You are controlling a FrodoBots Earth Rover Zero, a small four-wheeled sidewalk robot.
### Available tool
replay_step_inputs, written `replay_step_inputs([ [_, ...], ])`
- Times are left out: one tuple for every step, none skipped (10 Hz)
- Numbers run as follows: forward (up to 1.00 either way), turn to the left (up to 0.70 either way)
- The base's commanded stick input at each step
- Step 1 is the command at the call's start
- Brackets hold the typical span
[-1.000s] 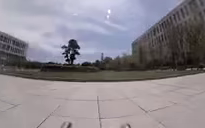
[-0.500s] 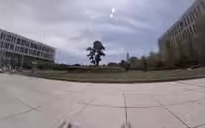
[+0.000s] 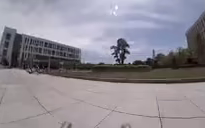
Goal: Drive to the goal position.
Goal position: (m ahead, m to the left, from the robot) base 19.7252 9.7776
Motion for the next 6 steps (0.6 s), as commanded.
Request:
replay_step_inputs([
  [0.70,0.35],
  [0.70,0.35],
  [0.70,0.35],
  [0.70,0.35],
  [0.70,0.35],
  [0.70,0.35],
])
